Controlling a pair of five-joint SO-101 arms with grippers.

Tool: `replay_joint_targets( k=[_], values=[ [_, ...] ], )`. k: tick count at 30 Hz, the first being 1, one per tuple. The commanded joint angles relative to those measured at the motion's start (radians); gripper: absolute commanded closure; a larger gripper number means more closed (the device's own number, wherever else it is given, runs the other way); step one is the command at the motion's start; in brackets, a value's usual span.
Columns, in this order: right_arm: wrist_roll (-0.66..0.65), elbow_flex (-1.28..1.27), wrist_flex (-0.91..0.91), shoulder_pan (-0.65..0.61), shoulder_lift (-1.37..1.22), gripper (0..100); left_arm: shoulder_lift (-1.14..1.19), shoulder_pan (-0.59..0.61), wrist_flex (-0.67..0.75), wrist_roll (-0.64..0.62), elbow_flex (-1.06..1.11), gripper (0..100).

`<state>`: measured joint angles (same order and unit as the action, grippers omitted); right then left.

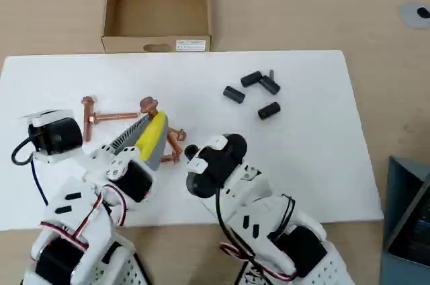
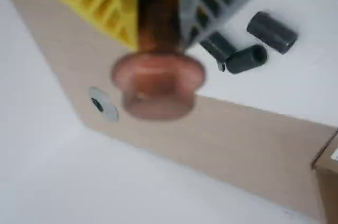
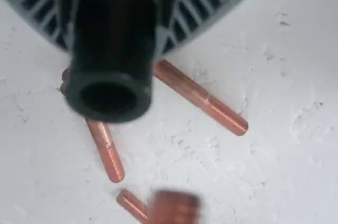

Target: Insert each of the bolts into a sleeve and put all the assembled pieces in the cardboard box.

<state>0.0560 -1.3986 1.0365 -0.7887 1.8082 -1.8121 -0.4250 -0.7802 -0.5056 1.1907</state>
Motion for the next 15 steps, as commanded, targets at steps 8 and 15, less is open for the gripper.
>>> replay_joint_targets(
  k=[8,15],
  values=[
    [0.005,0.059,-0.023,-0.01,0.107,98.9,-0.005,-0.002,0.196,0.0,0.138,100],
    [0.009,0.053,-0.023,-0.005,0.107,98.9,-0.005,-0.009,0.193,0.0,0.144,100]
  ],
)
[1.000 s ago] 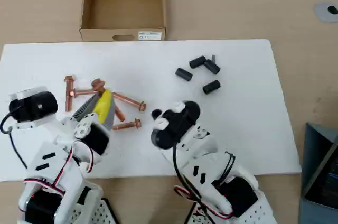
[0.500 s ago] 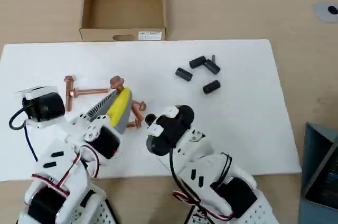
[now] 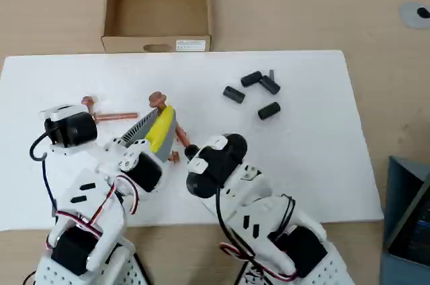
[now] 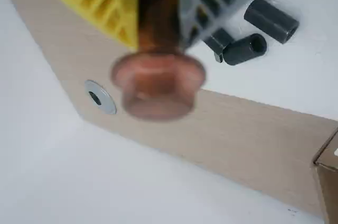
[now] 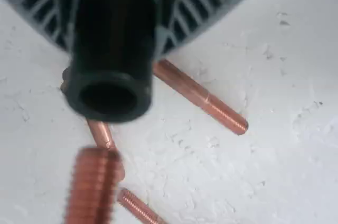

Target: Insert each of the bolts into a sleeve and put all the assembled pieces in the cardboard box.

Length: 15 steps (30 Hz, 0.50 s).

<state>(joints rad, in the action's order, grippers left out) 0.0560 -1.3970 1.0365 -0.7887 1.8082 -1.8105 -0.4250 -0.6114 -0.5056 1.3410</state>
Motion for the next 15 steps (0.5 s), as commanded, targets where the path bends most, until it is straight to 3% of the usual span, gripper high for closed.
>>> replay_joint_targets(
  k=[1,15],
  values=[
    [0.009,0.051,-0.023,-0.005,0.107,98.9,-0.007,-0.009,0.025,0.0,-0.006,100],
    [0.012,0.019,-0.048,-0.004,0.099,98.9,-0.007,-0.011,0.026,0.0,0.044,100]
  ],
)
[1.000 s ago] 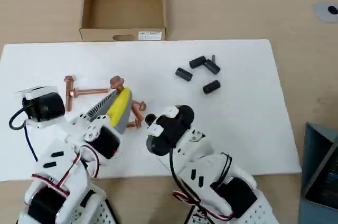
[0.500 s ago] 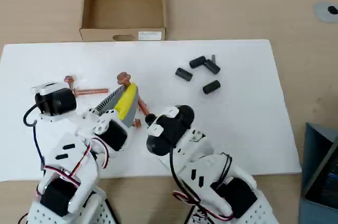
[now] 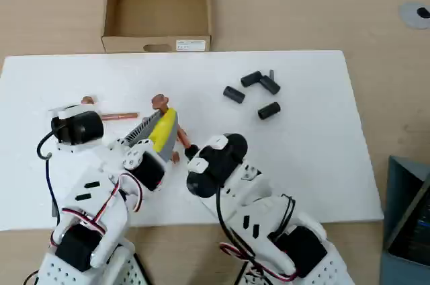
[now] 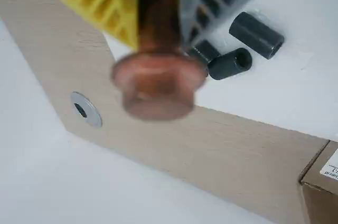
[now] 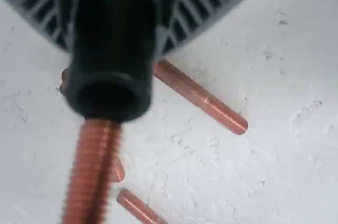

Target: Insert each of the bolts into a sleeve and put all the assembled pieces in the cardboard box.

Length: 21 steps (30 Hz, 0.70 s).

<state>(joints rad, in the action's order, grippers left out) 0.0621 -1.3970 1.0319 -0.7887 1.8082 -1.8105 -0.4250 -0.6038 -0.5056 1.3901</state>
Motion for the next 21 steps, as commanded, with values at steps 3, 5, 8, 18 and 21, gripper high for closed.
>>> replay_joint_targets(
  k=[3,5,8,18,21],
  values=[
    [0.006,0.008,-0.06,-0.004,0.099,98.9,-0.007,-0.032,0.017,0.0,-0.006,100],
    [0.006,0.001,-0.061,-0.004,0.099,98.9,-0.007,-0.052,0.017,0.0,-0.008,100],
    [0.006,0.001,-0.061,-0.004,0.099,98.9,-0.007,-0.071,0.017,0.0,-0.003,100],
    [0.006,-0.001,-0.061,-0.004,0.099,98.9,-0.007,-0.11,-0.051,0.043,-0.011,100],
    [0.006,-0.001,-0.061,-0.004,0.099,98.9,-0.008,-0.181,-0.107,0.089,-0.015,100]
  ],
)
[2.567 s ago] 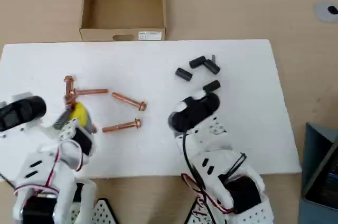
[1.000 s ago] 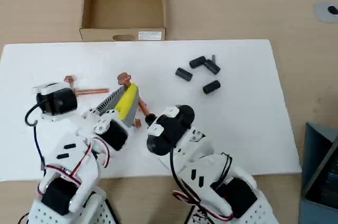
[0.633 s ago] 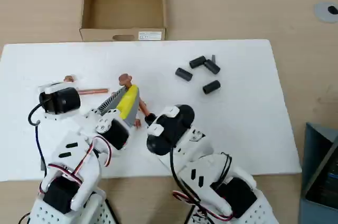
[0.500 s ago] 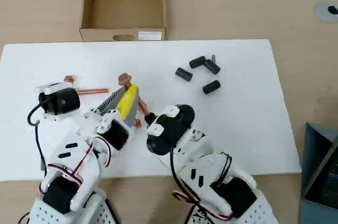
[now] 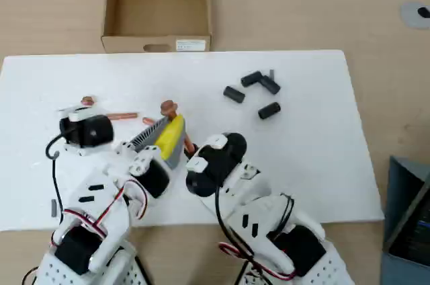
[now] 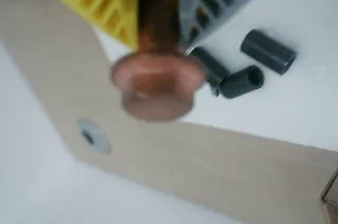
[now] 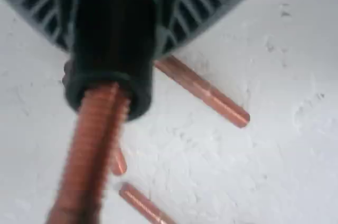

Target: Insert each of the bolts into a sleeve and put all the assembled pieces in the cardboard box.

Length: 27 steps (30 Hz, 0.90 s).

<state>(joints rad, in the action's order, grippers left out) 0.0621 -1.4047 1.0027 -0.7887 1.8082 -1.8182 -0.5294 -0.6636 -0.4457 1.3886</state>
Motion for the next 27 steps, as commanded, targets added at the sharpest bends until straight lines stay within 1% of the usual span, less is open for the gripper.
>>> replay_joint_targets(
  k=[1,5,9,17,25,27],
  values=[
    [0.006,0.007,-0.032,-0.004,0.099,98.9,-0.001,-0.094,-0.058,0.046,-0.021,100],
    [0.006,0.005,-0.031,-0.004,0.099,98.9,-0.001,-0.141,-0.072,0.107,-0.038,100],
    [0.006,0.005,-0.031,-0.004,0.099,98.9,-0.001,-0.141,-0.075,0.16,-0.028,100],
    [0.002,0.005,-0.031,-0.004,0.104,98.9,0.001,-0.143,-0.144,0.16,0.049,100],
    [0.0,0.005,-0.031,-0.004,0.105,98.9,0.001,-0.141,-0.15,0.161,0.055,100],
    [0.0,0.005,-0.031,-0.004,0.105,98.9,0.001,-0.137,-0.15,0.161,0.055,97]
  ],
)
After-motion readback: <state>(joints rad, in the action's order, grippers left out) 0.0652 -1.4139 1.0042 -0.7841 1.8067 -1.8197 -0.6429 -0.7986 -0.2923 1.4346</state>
